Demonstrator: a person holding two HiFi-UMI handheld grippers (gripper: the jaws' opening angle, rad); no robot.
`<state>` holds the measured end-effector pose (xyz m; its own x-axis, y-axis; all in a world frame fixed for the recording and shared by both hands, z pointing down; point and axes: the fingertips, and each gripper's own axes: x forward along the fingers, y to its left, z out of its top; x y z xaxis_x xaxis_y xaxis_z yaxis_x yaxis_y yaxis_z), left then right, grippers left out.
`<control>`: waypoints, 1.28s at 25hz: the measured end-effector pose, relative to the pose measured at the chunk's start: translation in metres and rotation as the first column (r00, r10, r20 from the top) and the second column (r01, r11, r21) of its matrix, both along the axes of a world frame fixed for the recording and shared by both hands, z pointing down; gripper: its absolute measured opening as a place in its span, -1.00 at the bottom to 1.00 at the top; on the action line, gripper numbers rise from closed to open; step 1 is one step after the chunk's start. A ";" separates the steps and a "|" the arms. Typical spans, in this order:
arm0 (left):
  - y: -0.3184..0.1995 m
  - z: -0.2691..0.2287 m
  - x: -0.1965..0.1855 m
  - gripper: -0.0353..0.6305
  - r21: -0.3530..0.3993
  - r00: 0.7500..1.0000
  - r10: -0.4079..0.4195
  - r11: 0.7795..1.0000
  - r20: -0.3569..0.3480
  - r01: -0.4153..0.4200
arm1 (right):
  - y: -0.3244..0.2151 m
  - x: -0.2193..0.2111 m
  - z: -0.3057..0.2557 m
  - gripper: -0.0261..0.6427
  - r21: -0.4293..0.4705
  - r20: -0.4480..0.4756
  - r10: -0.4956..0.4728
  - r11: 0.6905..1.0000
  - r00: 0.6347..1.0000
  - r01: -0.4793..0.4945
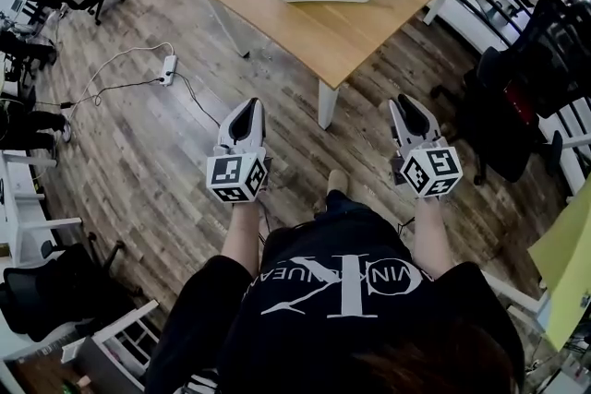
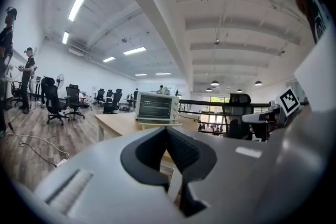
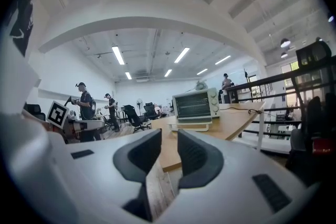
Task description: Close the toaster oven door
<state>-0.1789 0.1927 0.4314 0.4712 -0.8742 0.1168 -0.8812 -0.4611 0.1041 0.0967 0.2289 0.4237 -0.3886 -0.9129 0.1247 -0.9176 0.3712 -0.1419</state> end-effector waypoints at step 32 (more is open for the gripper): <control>-0.112 0.017 0.040 -0.86 -0.057 0.997 -0.072 0.996 0.028 0.073 | -0.146 0.039 0.033 -0.75 -0.097 0.050 -0.083 0.991 0.995 0.088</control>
<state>-0.1392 0.0803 0.4485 0.4030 -0.8973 0.1800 -0.9149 -0.3898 0.1054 0.1354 0.0826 0.4563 -0.4721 -0.8600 0.1935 -0.8748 0.4300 -0.2231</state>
